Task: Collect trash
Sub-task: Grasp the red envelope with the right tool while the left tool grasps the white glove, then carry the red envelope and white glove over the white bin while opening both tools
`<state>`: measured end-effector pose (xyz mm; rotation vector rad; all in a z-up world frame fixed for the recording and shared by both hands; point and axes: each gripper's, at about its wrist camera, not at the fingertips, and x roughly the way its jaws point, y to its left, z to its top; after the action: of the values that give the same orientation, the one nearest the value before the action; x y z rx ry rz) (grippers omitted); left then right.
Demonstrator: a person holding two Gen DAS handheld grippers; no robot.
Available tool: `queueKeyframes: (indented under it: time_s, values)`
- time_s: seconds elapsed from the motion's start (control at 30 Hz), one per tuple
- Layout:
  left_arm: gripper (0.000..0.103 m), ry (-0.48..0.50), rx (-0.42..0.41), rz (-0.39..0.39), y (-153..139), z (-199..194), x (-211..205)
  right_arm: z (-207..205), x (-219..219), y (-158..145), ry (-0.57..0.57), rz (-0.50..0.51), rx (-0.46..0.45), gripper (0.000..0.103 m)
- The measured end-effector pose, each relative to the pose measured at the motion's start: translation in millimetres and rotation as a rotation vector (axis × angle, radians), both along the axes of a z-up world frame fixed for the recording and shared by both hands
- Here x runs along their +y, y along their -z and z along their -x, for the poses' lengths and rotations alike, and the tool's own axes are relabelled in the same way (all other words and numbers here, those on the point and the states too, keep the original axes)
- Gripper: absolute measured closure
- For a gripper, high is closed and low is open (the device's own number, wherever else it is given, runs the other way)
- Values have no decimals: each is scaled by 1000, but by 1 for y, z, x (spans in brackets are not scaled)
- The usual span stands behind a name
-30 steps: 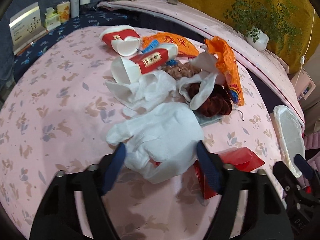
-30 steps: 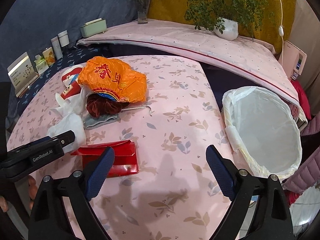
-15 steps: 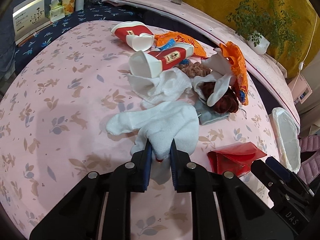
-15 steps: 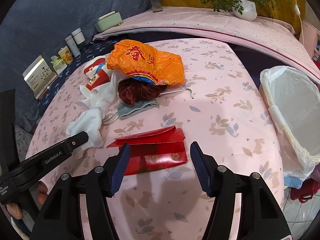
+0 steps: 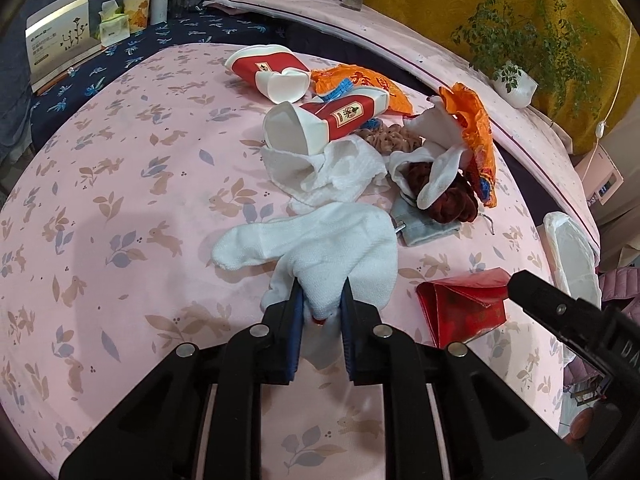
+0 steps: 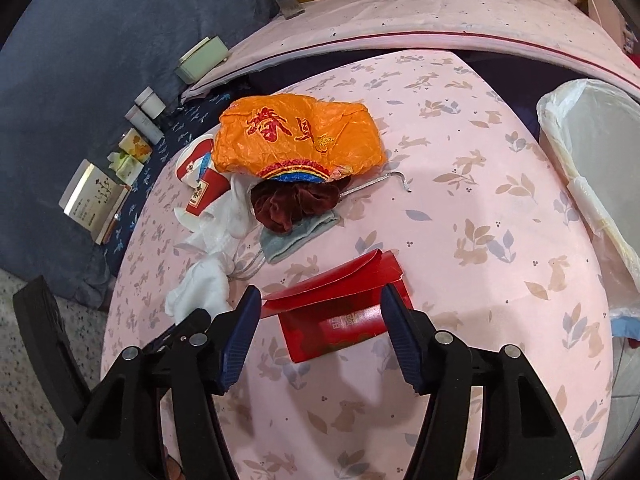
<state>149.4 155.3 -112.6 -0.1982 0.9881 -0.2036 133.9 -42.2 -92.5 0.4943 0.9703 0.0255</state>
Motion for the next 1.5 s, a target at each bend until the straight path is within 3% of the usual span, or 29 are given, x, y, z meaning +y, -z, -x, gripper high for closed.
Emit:
queueKeyframes:
  time_s: [0.13, 0.17, 0.23, 0.33, 0.47, 0.6, 1.07, 1.5]
  values:
    - [87, 11, -2, 7, -1, 0, -3, -6, 4, 5, -2, 10, 19, 44]
    - [87, 15, -3, 7, -1, 0, -5, -7, 5, 8, 0, 10, 21, 48]
    - [87, 24, -5, 4, -1, 1, -8, -10, 8, 14, -6, 10, 33, 69]
    - [87, 34, -5, 5, -2, 2, -12, -14, 7, 21, -6, -12, 38, 87]
    - [87, 46, -12, 2, -7, 5, -18, -10, 3, 19, -9, -22, 19, 95]
    - [87, 60, -27, 2, -15, 8, -27, -2, -2, 2, -11, 31, -29, 101]
    - [87, 197, -88, 18, -53, 19, -102, 34, -66, -43, 103, 121, -150, 102]
    - [87, 367, -122, 21, -72, 26, -207, 75, -164, -48, 305, 124, -175, 102]
